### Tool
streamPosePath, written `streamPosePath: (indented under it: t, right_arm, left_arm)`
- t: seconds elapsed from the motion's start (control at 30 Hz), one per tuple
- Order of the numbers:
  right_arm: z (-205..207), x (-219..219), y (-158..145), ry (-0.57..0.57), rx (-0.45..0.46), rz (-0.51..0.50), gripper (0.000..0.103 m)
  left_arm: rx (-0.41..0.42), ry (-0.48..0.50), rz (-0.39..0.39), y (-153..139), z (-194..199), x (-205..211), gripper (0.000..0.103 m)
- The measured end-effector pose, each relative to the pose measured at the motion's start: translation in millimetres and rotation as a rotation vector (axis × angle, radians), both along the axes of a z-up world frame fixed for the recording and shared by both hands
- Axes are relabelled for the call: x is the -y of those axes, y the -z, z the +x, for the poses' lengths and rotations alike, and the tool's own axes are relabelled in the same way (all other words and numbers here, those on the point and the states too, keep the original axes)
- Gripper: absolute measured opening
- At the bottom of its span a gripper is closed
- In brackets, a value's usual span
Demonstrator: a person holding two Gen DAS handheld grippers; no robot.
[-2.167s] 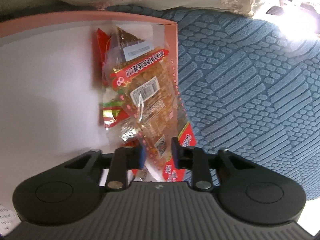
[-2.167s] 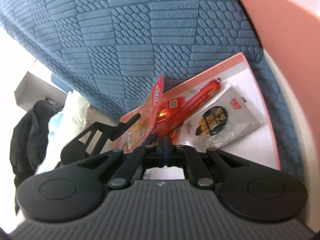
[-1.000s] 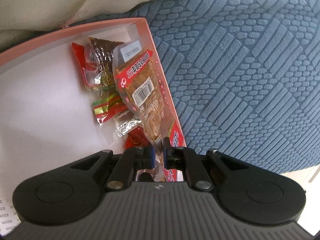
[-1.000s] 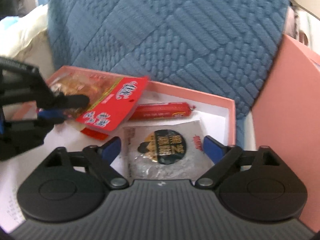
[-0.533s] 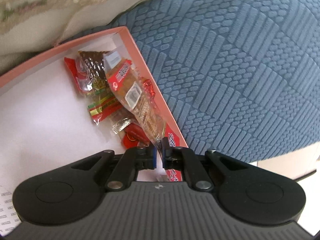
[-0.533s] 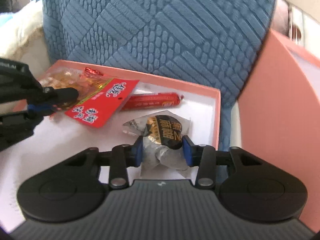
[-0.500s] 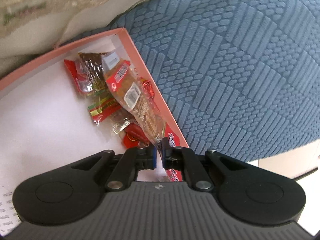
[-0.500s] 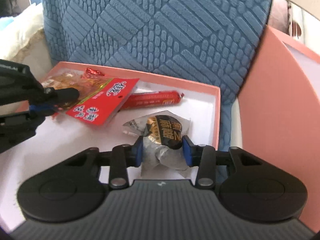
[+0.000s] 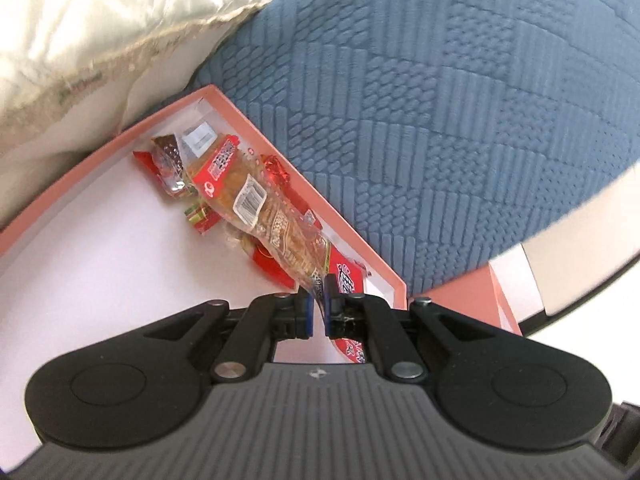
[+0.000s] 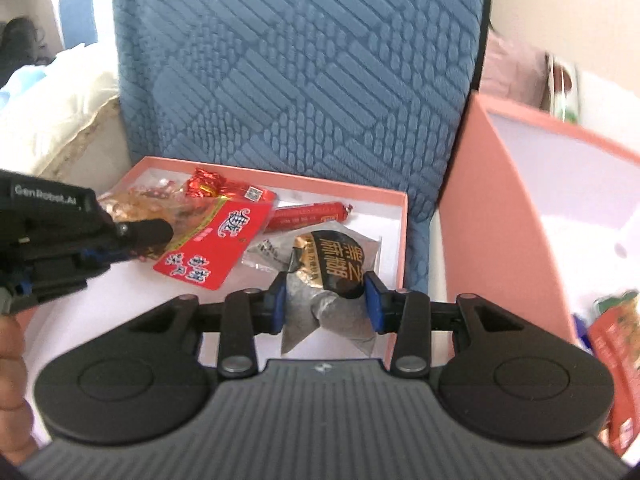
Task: Organize snacks
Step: 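Grasp the black-label pouch with right gripper while left holds the clear bag, then lift the clear red-label bag with the left gripper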
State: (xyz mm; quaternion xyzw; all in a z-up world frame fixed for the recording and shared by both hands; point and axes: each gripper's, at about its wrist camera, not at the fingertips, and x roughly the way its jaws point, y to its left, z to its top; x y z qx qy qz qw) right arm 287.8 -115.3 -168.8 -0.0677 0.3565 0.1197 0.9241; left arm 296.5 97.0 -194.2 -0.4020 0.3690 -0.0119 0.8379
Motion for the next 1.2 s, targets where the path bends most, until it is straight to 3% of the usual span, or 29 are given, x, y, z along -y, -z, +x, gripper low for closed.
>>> streamPosePath:
  t: [0.47,0.57,1.2]
  right_arm:
    - [-48.3,25.5,-28.5,-0.005,0.026,0.037,0.042]
    - [-51.7,33.0,-37.7,0.009,0.028,0.063,0.042]
    - [-80.7,87.2,-130.4,0.008,0.157,0.135,0.042]
  left_arm:
    - [0.023,0.042,0.052,-35.6,-48.0,20.8,0.005]
    - [0.029,0.062,0.092,-47.1,-53.0,26.5,0.005]
    - [0.142,0.199,0.173,-158.3,-58.8,75.2,0.005]
